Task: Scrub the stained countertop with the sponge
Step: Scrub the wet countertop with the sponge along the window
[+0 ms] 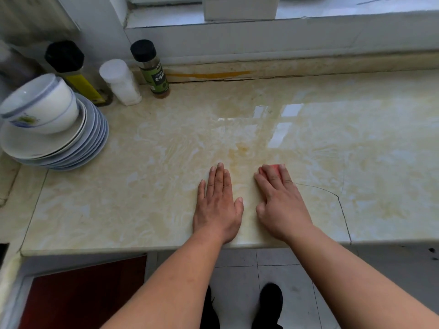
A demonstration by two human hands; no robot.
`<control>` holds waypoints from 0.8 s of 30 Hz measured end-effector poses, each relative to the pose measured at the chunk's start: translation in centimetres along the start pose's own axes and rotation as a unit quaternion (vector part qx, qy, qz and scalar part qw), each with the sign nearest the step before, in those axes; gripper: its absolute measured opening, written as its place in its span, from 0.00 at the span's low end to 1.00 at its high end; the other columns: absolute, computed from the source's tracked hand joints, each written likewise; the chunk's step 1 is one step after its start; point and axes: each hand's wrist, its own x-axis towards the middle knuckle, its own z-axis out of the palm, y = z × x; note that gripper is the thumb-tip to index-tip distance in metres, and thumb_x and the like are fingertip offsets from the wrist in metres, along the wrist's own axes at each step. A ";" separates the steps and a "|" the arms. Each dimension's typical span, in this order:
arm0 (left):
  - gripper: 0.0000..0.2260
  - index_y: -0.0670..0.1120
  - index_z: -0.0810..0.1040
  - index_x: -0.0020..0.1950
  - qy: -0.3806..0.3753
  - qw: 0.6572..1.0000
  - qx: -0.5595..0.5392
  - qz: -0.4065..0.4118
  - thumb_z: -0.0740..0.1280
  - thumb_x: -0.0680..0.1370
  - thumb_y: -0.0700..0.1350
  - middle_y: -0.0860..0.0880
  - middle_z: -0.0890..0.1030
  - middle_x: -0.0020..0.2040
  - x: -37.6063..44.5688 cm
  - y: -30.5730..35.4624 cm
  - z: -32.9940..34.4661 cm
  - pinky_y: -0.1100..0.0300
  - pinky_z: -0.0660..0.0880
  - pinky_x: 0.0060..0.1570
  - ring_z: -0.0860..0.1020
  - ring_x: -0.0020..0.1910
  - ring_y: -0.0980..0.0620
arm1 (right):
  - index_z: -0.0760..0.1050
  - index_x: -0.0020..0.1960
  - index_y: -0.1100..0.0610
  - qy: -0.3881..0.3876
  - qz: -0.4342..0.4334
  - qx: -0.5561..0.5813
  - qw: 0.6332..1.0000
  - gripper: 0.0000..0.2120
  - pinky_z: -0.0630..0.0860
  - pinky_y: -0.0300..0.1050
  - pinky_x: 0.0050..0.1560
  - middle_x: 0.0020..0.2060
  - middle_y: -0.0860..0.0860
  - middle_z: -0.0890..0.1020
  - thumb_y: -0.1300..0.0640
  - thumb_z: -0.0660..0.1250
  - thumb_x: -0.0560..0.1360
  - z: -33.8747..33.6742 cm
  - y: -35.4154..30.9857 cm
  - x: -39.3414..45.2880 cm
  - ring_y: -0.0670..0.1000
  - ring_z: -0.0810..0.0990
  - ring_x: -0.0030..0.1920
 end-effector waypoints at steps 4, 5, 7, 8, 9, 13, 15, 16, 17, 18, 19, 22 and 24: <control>0.36 0.43 0.31 0.83 -0.001 1.000 -0.001 0.003 0.46 0.85 0.59 0.47 0.25 0.81 0.0 -0.1 0.0 0.46 0.33 0.80 0.26 0.80 0.50 | 0.47 0.82 0.45 -0.002 0.003 -0.019 1.000 0.38 0.52 0.56 0.80 0.81 0.43 0.41 0.50 0.57 0.74 0.6 0.3 -2.8 0.52 0.32 0.80; 0.36 0.43 0.31 0.83 -0.001 1.000 -0.002 0.004 0.47 0.85 0.59 0.47 0.25 0.81 0.0 -0.1 0.0 0.46 0.33 0.80 0.26 0.80 0.50 | 0.46 0.82 0.45 -0.007 0.006 -0.021 1.000 0.38 0.52 0.56 0.80 0.81 0.43 0.41 0.50 0.57 0.74 0.6 0.3 -3.3 0.52 0.32 0.80; 0.36 0.43 0.31 0.83 -0.005 1.000 -0.006 0.005 0.47 0.85 0.59 0.47 0.25 0.81 0.0 -0.2 -0.1 0.46 0.32 0.80 0.26 0.80 0.50 | 0.44 0.82 0.44 -0.014 0.006 -0.022 1.000 0.40 0.52 0.55 0.80 0.81 0.43 0.40 0.51 0.59 0.74 0.6 0.3 -4.2 0.52 0.32 0.80; 0.36 0.43 0.31 0.83 -0.008 1.000 -0.009 0.005 0.47 0.85 0.59 0.47 0.25 0.81 0.0 -0.2 -0.1 0.47 0.32 0.80 0.26 0.80 0.50 | 0.44 0.82 0.43 -0.014 0.005 -0.021 1.000 0.41 0.53 0.55 0.79 0.81 0.43 0.40 0.52 0.60 0.73 0.6 0.4 -4.6 0.51 0.33 0.80; 0.36 0.43 0.31 0.82 -0.011 1.000 -0.011 0.006 0.47 0.86 0.59 0.47 0.25 0.81 -0.1 -0.1 -0.3 0.47 0.32 0.80 0.26 0.80 0.50 | 0.43 0.82 0.42 -0.012 0.006 -0.019 1.000 0.43 0.53 0.54 0.79 0.81 0.43 0.40 0.53 0.60 0.73 0.4 0.4 -4.8 0.51 0.34 0.80; 0.36 0.44 0.31 0.83 -0.034 0.999 -0.025 -0.001 0.49 0.86 0.59 0.48 0.25 0.81 0.0 0.1 -1.0 0.47 0.32 0.81 0.26 0.80 0.50 | 0.40 0.81 0.39 -0.017 0.055 -0.007 0.998 0.46 0.55 0.52 0.79 0.81 0.47 0.37 0.54 0.61 0.70 -0.7 0.4 -4.2 0.57 0.40 0.80; 0.37 0.44 0.33 0.83 -0.046 0.998 -0.035 -0.008 0.51 0.85 0.58 0.48 0.26 0.82 0.1 0.3 -1.6 0.48 0.33 0.81 0.28 0.81 0.51 | 0.41 0.80 0.38 -0.032 0.070 -0.008 0.997 0.45 0.62 0.53 0.76 0.81 0.47 0.39 0.54 0.61 0.71 -1.5 0.0 -3.8 0.60 0.44 0.79; 0.38 0.45 0.33 0.84 -0.054 0.998 -0.041 -0.013 0.53 0.85 0.58 0.49 0.27 0.82 0.1 0.4 -1.9 0.48 0.34 0.81 0.28 0.81 0.51 | 0.41 0.80 0.38 -0.039 0.071 -0.013 0.997 0.45 0.67 0.53 0.72 0.81 0.47 0.39 0.56 0.61 0.71 -1.7 -0.1 -3.7 0.60 0.48 0.78; 0.38 0.45 0.34 0.84 -0.061 0.997 -0.047 -0.017 0.54 0.85 0.58 0.49 0.28 0.82 0.1 0.5 -2.2 0.48 0.35 0.81 0.29 0.81 0.51 | 0.41 0.80 0.38 -0.043 0.070 -0.017 0.997 0.45 0.71 0.52 0.68 0.81 0.47 0.40 0.57 0.61 0.71 -1.9 -0.2 -3.8 0.61 0.50 0.76; 0.39 0.45 0.34 0.84 -0.067 0.996 -0.053 -0.020 0.55 0.85 0.58 0.49 0.28 0.83 0.0 0.6 -2.5 0.48 0.36 0.82 0.29 0.81 0.51 | 0.41 0.80 0.37 -0.046 0.069 -0.021 0.996 0.45 0.73 0.52 0.64 0.81 0.47 0.40 0.58 0.61 0.71 -2.1 -0.2 -3.9 0.60 0.52 0.75; 0.39 0.45 0.35 0.85 -0.073 0.995 -0.060 -0.022 0.56 0.85 0.58 0.50 0.29 0.83 -0.1 0.6 -2.8 0.47 0.37 0.82 0.30 0.82 0.51 | 0.41 0.80 0.37 -0.048 0.067 -0.026 0.996 0.46 0.74 0.51 0.62 0.81 0.47 0.40 0.59 0.61 0.71 -2.3 -0.1 -4.0 0.60 0.54 0.74; 0.39 0.46 0.37 0.85 -0.084 0.993 -0.079 -0.021 0.57 0.85 0.58 0.50 0.31 0.84 -0.5 0.6 -3.4 0.48 0.40 0.83 0.33 0.83 0.51 | 0.42 0.79 0.37 -0.055 0.069 -0.036 0.995 0.46 0.74 0.51 0.61 0.81 0.46 0.39 0.61 0.60 0.71 -2.8 0.0 -4.6 0.59 0.55 0.73; 0.39 0.46 0.38 0.85 -0.088 0.993 -0.082 -0.019 0.58 0.85 0.58 0.51 0.33 0.85 -0.9 0.5 -3.4 0.49 0.41 0.83 0.34 0.83 0.51 | 0.42 0.79 0.37 -0.060 0.075 -0.037 0.995 0.46 0.74 0.52 0.62 0.81 0.46 0.40 0.62 0.59 0.70 -2.9 0.1 -4.9 0.59 0.55 0.73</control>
